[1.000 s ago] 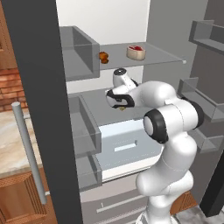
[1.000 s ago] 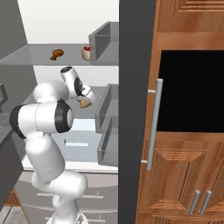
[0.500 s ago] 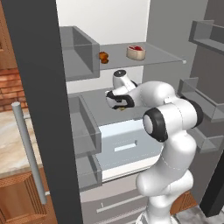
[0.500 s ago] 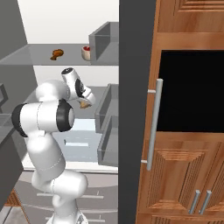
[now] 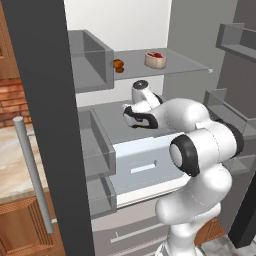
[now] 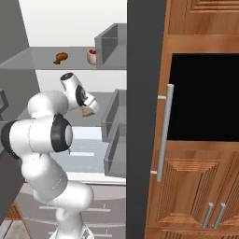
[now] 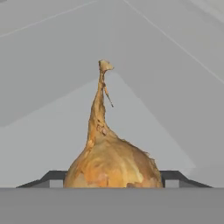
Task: Gather the onion and eggplant from the fridge and place them on a tray on the dining counter. Then gather the chicken drumstick and steak from the fridge and place them on the other tray.
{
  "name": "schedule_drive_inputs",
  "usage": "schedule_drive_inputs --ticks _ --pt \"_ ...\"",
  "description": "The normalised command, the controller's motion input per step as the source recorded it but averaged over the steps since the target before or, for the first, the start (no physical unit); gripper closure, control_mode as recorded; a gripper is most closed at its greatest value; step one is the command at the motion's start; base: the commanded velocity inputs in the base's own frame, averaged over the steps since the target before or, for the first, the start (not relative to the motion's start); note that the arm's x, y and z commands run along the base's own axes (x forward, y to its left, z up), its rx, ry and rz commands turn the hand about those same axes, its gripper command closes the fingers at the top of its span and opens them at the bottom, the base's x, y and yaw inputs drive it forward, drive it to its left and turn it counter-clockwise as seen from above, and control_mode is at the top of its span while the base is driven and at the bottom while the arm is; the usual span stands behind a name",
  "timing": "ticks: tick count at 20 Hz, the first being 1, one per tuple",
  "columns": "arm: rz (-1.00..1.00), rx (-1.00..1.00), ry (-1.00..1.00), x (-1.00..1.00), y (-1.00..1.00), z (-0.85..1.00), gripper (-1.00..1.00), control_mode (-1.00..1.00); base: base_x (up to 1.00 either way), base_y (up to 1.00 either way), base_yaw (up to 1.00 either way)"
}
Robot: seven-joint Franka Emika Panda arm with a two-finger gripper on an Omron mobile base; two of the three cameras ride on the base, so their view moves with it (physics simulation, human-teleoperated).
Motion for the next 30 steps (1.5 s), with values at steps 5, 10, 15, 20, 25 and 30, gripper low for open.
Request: schedule_drive_inputs --ticks 5,10,15,20,25,30 --pt "-0.01 0.04 -0.15 -1.0 -0.26 0.28 1.0 -1.0 0.0 0.0 0.0" --pt "0.0 0.02 -0.06 -0.97 0.0 0.85 1.0 -1.0 0.0 0.0 0.0" --pt "0.02 0.04 0.0 -0.91 0.0 0.95 1.0 -1.0 0.0 0.0 0.0" --pt "0.11 0.0 0.0 -0.97 0.0 0.46 1.0 -1.0 0.0 0.0 0.0" --pt "0.17 0.0 0.0 -1.0 0.0 0.15 1.0 -1.0 0.0 0.0 0.0" --pt "0.18 0.0 0.0 -1.0 0.0 0.11 1.0 -1.0 0.0 0.0 0.0"
